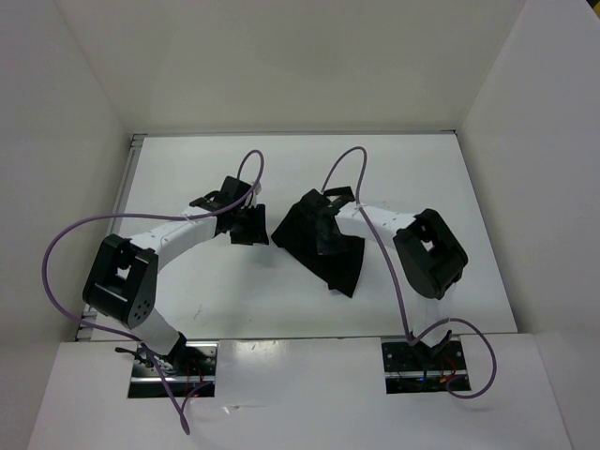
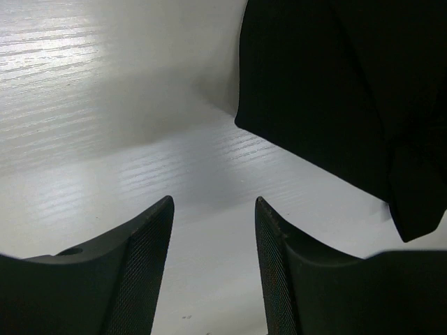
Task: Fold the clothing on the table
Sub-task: Flatten the skirt out
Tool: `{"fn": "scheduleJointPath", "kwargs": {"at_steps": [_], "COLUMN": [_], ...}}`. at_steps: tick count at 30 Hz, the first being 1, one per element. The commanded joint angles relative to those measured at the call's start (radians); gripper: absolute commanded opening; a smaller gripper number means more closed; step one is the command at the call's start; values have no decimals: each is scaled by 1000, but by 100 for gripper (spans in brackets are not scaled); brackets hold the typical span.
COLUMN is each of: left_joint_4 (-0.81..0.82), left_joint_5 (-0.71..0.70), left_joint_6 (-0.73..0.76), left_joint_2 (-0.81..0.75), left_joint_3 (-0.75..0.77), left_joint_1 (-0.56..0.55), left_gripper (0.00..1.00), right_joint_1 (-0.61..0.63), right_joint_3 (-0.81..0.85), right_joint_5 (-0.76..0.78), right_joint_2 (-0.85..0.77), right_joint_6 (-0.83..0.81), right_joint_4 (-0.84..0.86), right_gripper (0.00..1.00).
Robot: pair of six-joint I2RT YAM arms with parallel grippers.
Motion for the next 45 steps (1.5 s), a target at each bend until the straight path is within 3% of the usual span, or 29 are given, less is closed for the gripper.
{"fn": "scheduleJointPath", "kwargs": {"at_steps": [1,6,18,24,32,38,41,45], "left_joint_4": [13,13,4,-5,220,354,374,415], "left_joint_5": [11,11,-16,-26,319,388,442,517], "left_joint_6": [16,16,16,16,-82,-195,-230,-264], "left_joint_2": [-22,-32,-50,-59,-35,30,100,162], "left_joint_3": [18,18,9,9,-2,-2,25,25], "left_joint_1": [6,6,6,6,15,5,5,5], "left_gripper": [58,58,58,58,59,46,57,61], "right_joint_1": [23,23,23,23,23,23,23,23], "right_joint_3": [109,252,341,269,151,174,174,183], "right_joint_5": [74,47,-3,36,-15,-38,-47,-69], "right_joint_2": [-97,-206,-205,-282,-358,-358,-358,-358], "right_joint_6": [13,-54,-87,-87,-67,-76,-76,-67], "right_joint_4": [-55,-91,-48,-132,-106,-95,-86,-86], "right_gripper": [0,0,0,0,0,0,0,0]}}
